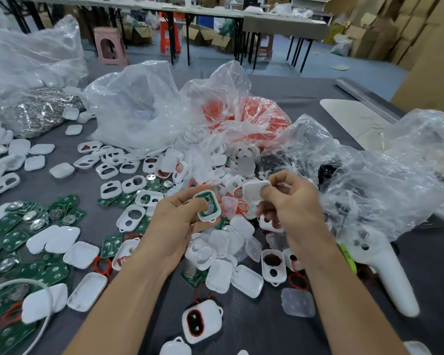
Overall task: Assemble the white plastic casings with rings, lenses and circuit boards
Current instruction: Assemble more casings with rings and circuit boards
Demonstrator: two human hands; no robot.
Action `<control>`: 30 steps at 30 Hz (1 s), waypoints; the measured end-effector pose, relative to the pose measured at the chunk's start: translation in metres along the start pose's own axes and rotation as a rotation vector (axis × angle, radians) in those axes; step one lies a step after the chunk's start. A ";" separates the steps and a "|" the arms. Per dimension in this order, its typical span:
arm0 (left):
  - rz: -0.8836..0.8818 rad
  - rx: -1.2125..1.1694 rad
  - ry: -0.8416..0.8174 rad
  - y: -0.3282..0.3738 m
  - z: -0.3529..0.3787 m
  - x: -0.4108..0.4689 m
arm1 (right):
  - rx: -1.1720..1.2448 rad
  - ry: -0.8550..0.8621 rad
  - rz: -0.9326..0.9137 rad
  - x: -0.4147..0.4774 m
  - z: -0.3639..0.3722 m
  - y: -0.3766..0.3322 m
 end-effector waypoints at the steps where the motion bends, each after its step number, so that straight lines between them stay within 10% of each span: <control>1: -0.001 0.001 -0.007 -0.001 0.001 -0.001 | 0.138 -0.026 0.067 -0.003 0.010 0.006; 11: -0.009 0.042 -0.027 -0.003 0.010 -0.004 | 0.666 -0.263 0.144 -0.010 0.037 0.019; 19: 0.034 0.087 -0.144 -0.002 0.016 -0.006 | 0.496 -0.291 0.035 -0.014 0.042 0.020; 24: 0.066 0.131 -0.156 -0.002 0.015 -0.005 | -0.028 -0.111 -0.198 -0.014 0.035 0.010; 30: 0.098 0.122 -0.137 0.000 0.014 -0.006 | 0.195 -0.165 -0.172 -0.016 0.038 0.010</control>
Point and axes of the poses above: each hand's wrist, its own x-axis towards the middle knuckle, its own z-axis out of the palm, y = z × x, the point moved 6 cm from there along x, towards the middle knuckle, and after that the axes turned 7 degrees about -x, right-handed, at the moved point
